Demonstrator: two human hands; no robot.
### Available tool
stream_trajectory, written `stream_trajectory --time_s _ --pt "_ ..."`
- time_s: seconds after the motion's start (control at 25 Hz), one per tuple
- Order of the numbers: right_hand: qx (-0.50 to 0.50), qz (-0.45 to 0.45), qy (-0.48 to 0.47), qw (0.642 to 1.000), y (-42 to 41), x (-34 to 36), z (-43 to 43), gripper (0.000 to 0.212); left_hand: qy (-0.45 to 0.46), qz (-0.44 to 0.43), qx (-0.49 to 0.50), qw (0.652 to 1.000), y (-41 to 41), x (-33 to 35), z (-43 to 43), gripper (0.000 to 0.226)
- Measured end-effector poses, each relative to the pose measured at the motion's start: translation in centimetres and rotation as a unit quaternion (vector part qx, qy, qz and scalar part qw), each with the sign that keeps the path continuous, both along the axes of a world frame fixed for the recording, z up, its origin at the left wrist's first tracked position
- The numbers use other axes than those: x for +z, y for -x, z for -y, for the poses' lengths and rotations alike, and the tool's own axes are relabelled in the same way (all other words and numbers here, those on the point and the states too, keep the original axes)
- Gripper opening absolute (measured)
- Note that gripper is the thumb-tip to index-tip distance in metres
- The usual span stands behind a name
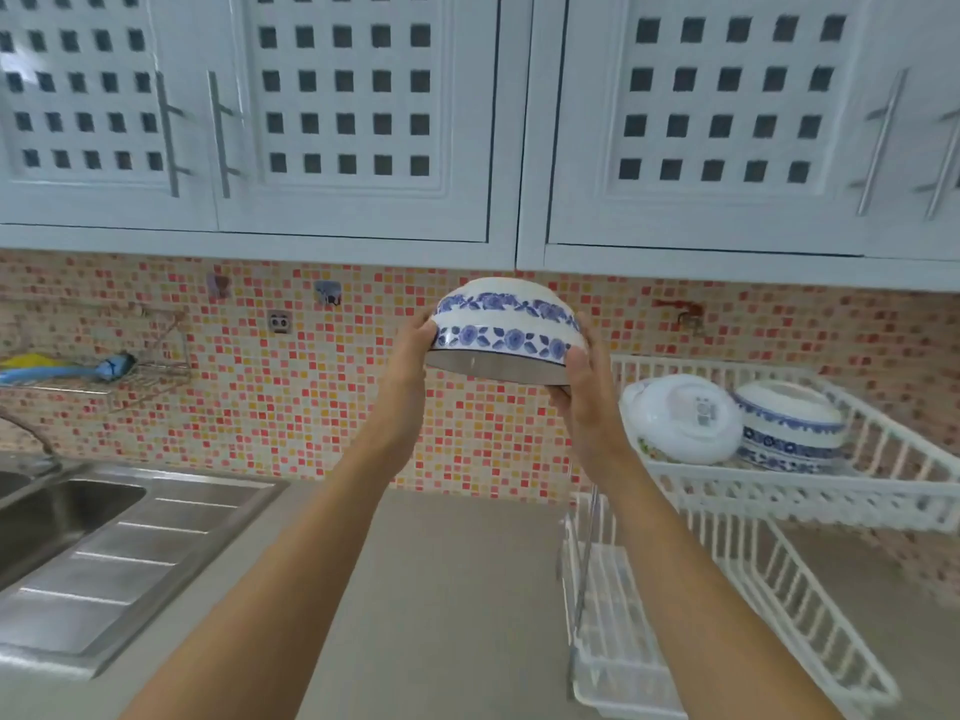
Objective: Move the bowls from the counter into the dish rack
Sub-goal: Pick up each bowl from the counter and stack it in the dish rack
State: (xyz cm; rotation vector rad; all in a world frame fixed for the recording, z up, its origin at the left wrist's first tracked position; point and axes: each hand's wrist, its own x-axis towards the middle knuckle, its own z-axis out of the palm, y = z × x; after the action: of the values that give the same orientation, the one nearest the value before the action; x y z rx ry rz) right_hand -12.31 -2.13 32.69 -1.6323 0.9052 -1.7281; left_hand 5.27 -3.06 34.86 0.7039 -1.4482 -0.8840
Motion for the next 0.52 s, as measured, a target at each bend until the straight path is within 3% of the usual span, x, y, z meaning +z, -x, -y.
stream_trajectory --time_s 0.12,0.28,0.36,0.52 --pt "-0.04 -0.026 0.027 0.998 5.1 1.0 -1.7 0.084 0.016 0.051 -0.029 0.998 4.3 2.1 0.2 0.071" --pt "-0.112 -0.092 0.045 0.988 13.7 2.3 -4.3 0.122 0.054 0.031 -0.133 0.989 12.2 3.4 0.2 0.05" --pt "-0.117 -0.127 0.028 0.985 18.4 2.9 -5.5 0.129 0.059 0.015 -0.167 0.984 16.3 3.4 0.0 0.053" --pt "-0.149 -0.204 0.027 0.967 27.8 4.5 -7.8 0.114 0.054 0.05 -0.172 0.982 25.3 3.3 0.0 0.052"
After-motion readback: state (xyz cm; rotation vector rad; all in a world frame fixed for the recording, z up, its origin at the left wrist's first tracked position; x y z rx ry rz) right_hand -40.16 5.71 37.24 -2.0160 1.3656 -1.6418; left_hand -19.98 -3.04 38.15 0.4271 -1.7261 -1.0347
